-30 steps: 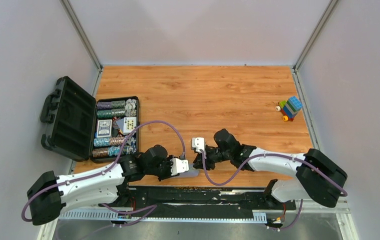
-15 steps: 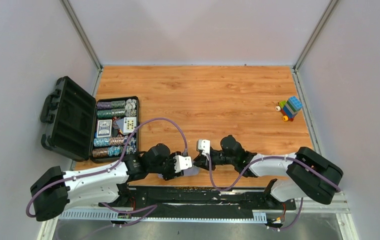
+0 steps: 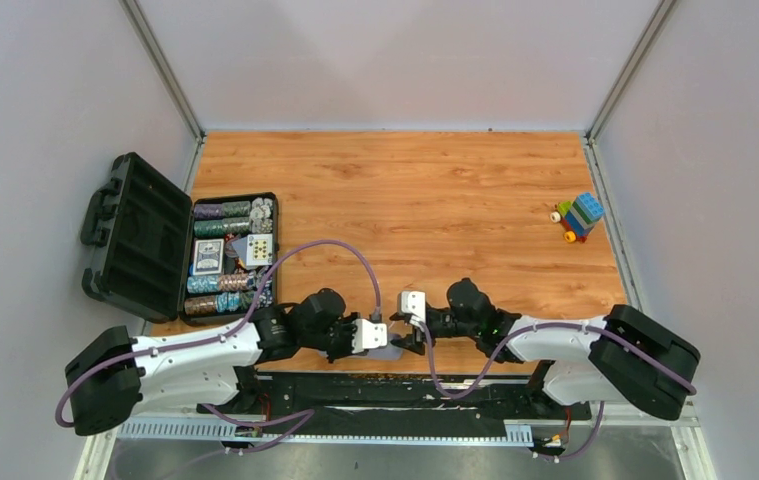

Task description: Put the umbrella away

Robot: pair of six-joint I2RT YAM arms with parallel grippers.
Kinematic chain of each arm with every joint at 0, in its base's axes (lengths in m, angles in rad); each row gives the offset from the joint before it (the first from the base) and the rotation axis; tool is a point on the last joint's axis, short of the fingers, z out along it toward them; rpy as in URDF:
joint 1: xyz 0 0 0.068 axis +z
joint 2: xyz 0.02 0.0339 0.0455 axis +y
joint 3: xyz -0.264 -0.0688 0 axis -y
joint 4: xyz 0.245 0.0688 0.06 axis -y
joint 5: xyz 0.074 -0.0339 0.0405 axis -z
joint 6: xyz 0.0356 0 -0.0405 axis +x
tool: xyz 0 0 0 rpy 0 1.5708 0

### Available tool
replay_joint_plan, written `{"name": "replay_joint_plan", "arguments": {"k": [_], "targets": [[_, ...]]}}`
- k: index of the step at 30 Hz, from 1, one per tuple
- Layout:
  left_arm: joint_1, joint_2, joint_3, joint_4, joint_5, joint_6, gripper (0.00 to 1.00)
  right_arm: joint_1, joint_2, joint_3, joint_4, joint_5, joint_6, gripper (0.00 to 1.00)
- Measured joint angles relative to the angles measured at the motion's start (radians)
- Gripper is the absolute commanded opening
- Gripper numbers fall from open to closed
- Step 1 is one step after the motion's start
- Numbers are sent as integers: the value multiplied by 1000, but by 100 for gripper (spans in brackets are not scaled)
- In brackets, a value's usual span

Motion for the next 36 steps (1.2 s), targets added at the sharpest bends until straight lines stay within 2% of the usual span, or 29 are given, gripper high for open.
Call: {"name": "replay_joint_plan", "arguments": {"k": [4,7,10,12,18,21,29,32,36], "targets": [[-2,-21,-13,-11,-5,-3,6,3,77,17,52,-15,14,58],[1,-42,-17,-39,-13,-8,0,3,149,34,116,-31,47,56],[3,-59,-21,-46,-24,-15,0,5,136,34,122,-14,72,51],[2,-72,-26,-41,-44,-31,0,21,87,42,53,36,94,50],[-7,-156,-19,19,-158,-85,0,42,-171,165,-351,298,220,71],[-10,-164,45,-5,-192,-117,0,35,-266,229,-486,373,250,72],[-15,-98,296,-246,-161,-256,0,48,-577,159,-439,354,63,74],[2,-100,353,-261,-196,-321,0,79,-622,160,-389,282,-20,73],[9,-132,356,-270,-210,-366,0,83,-618,182,-404,216,-91,68]]}}
